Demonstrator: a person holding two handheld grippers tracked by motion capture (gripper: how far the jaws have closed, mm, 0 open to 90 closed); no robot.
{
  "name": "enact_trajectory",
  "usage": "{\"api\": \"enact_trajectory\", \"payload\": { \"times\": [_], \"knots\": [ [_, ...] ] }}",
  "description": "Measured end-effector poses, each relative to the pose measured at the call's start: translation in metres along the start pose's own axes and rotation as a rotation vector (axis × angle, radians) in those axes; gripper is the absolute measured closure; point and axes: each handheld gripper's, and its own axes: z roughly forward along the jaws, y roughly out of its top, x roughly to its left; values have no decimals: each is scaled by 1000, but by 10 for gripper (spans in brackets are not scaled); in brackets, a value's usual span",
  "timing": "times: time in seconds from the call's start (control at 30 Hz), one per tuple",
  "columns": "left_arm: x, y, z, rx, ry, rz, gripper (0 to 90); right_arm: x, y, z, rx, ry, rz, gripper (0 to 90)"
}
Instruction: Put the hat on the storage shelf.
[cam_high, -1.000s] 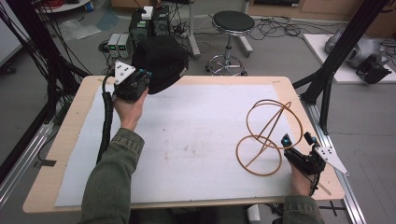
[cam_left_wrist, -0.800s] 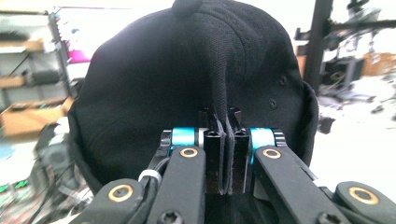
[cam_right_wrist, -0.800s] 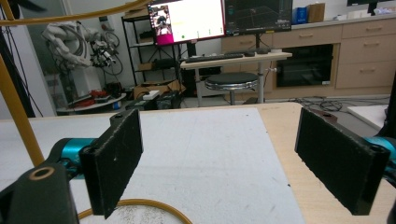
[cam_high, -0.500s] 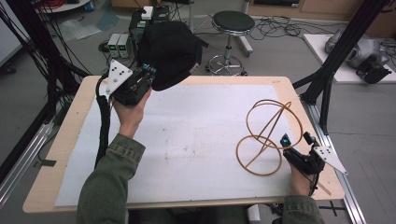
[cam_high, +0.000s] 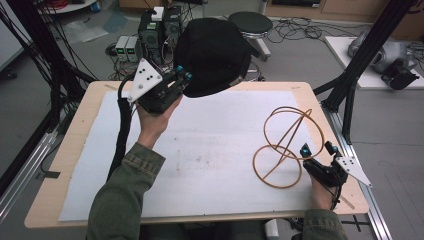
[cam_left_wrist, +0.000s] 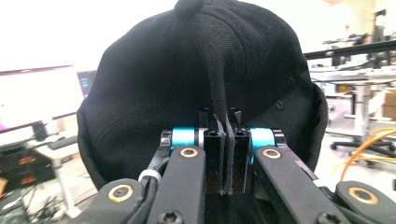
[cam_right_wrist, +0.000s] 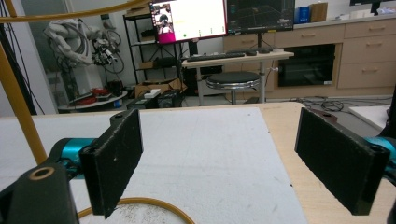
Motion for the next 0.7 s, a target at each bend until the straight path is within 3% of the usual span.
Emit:
{"api": "enact_trajectory", "payload": {
  "times": [0.37, 0.7],
  "knots": [
    [-23, 6, 15, -37, -105, -8, 880, 0, 0, 0, 1, 2, -2, 145],
    [-56, 5, 31, -51, -221, -10, 879, 1, 0, 0, 3, 11, 2, 145]
  ]
}}
